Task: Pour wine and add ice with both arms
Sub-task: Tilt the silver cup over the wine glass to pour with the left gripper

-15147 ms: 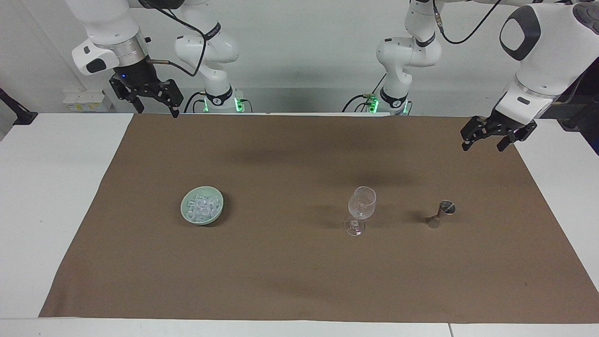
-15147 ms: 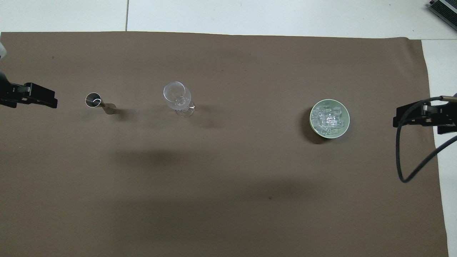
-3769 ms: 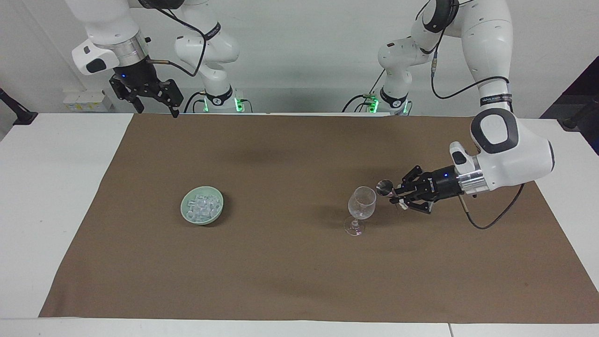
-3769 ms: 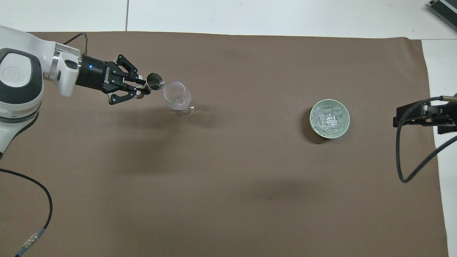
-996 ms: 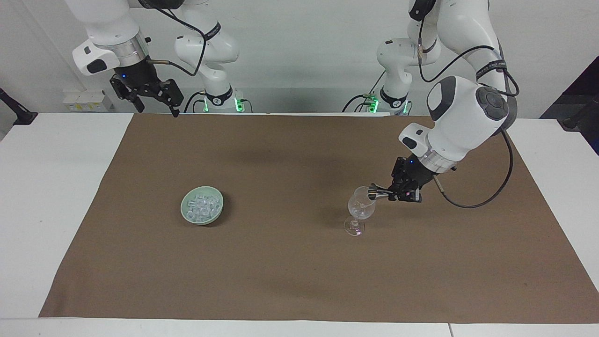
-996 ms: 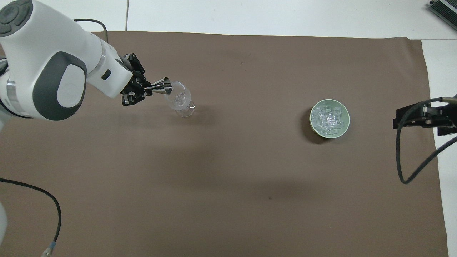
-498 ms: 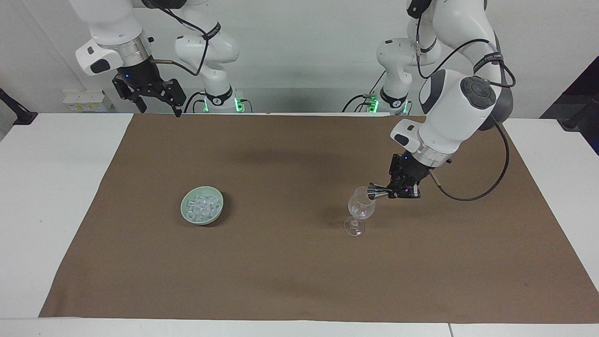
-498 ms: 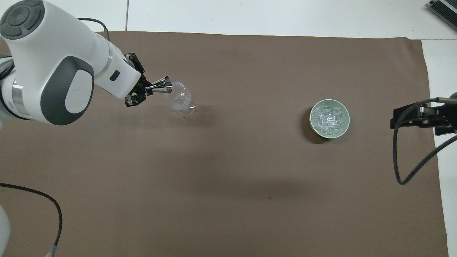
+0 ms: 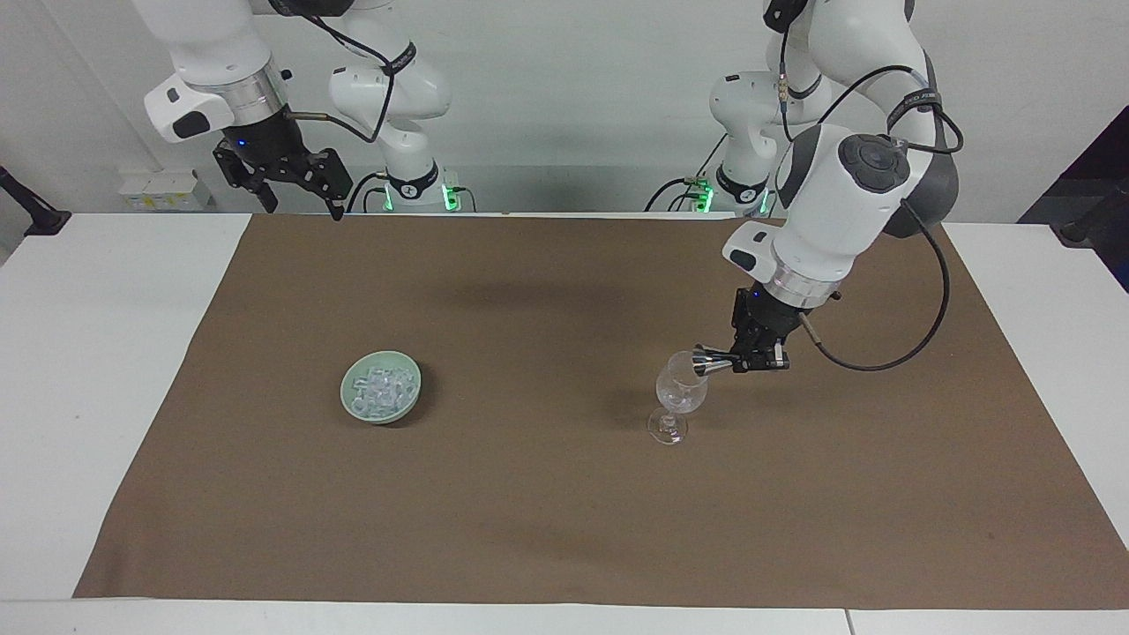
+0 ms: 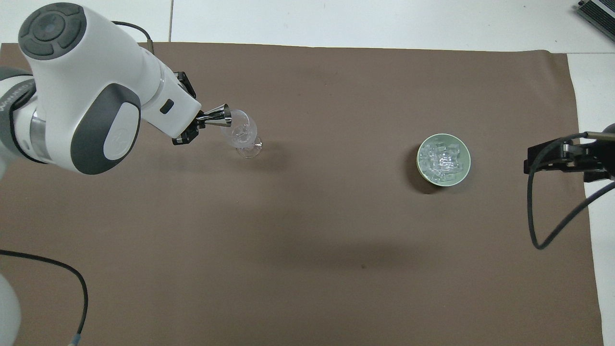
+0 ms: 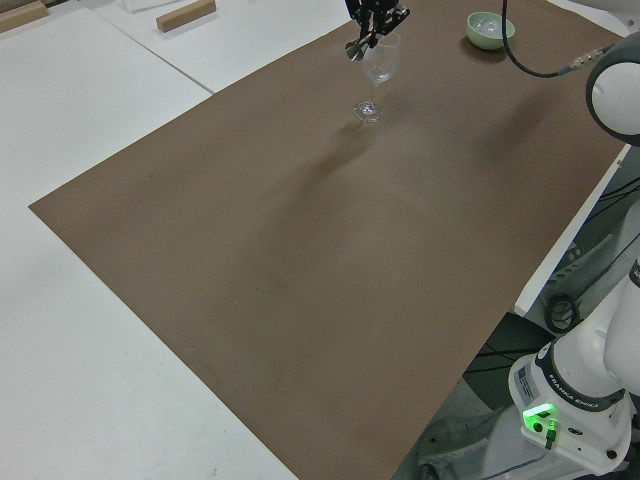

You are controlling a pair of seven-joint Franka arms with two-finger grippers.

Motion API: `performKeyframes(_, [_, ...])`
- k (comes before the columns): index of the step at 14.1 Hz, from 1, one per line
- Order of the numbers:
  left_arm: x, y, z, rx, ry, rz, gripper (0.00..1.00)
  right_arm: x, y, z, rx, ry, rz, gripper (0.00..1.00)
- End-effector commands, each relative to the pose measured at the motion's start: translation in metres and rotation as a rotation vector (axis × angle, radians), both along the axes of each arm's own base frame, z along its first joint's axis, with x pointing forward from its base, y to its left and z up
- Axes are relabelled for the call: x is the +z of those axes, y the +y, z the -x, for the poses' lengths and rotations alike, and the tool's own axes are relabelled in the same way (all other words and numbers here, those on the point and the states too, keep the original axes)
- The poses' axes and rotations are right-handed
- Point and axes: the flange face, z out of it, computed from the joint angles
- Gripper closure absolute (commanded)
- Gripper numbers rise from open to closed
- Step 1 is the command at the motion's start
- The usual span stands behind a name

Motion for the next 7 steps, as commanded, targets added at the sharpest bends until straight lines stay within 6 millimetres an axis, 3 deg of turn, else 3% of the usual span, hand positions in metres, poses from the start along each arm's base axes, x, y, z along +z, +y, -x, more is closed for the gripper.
performKeyframes(1, [0.0065,-0.0073,0.0068,0.002,-0.016,-0.050,1.00,0.0028,0.0011,0.0035,0.017,-0.006,-0.011,0.00])
performKeyframes(7, [0.0074,-0.0167,0.0104,0.003,-0.038,-0.097,1.00,0.0012,0.0012,0.0038,0.024,-0.010,-0.011,0.00])
